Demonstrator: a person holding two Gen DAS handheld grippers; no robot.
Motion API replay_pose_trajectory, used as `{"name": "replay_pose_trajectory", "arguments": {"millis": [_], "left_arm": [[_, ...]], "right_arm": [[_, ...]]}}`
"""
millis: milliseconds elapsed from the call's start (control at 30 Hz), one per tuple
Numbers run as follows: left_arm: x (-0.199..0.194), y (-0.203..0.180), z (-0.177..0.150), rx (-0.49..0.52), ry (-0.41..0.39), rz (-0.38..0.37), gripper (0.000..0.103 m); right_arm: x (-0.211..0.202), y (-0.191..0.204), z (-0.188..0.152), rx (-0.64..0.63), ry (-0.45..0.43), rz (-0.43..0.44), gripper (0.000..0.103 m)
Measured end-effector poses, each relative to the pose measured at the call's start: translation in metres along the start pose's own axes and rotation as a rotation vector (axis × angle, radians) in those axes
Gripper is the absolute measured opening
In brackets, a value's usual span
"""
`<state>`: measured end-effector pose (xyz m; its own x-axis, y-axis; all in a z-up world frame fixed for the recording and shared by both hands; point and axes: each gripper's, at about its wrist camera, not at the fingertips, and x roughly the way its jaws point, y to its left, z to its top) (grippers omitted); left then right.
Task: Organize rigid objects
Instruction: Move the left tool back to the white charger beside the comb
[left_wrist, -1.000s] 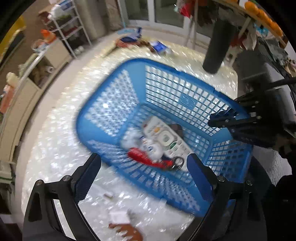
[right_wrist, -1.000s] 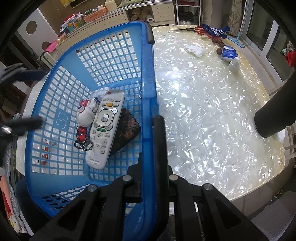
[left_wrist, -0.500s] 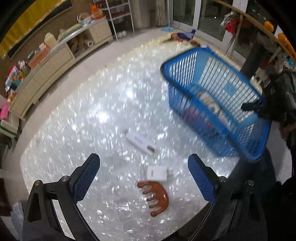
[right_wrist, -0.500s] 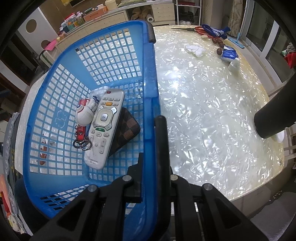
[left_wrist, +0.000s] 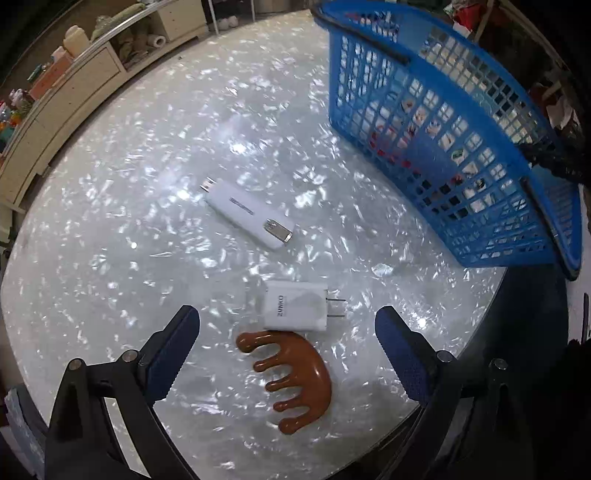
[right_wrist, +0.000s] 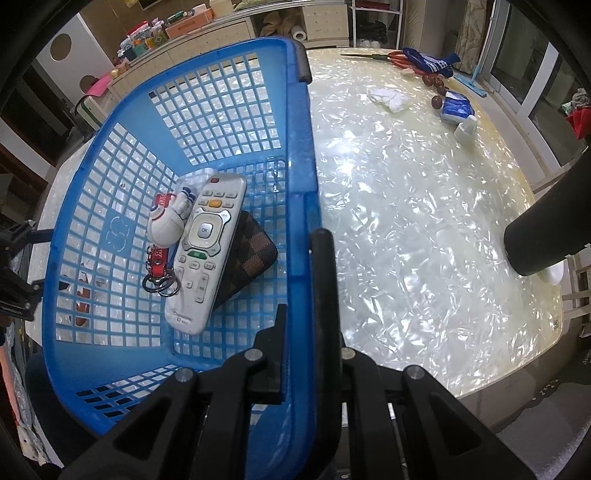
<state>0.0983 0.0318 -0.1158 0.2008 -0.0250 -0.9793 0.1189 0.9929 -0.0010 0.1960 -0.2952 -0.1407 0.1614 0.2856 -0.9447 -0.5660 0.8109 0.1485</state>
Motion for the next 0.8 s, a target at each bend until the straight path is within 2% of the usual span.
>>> {"name": "replay_pose_trajectory", "arguments": {"millis": [233,567,633,800], "left_arm": [[0.033,-0.003,-0.001,0.018,0.045,0.001,0.097],[0.056,-0.003,-0.001,0.043,0.053,0.026,0.097],[0.057,-0.004,-0.001,0.039,0.038,0.035,0.094],[0.066,0.002,-0.006,0.015,0.046,-0.018,0.086]], "right_arm": [[0.003,0.002,0.000,-0.002,0.010,-0.009,0.009],[0.004,0.002,0.000,0.000,0.016,-0.011,0.009],[0.004,0.002,0.000,0.002,0.016,-0.013,0.009],[0.004,0.001,0.000,0.005,0.016,-0.011,0.009]]}}
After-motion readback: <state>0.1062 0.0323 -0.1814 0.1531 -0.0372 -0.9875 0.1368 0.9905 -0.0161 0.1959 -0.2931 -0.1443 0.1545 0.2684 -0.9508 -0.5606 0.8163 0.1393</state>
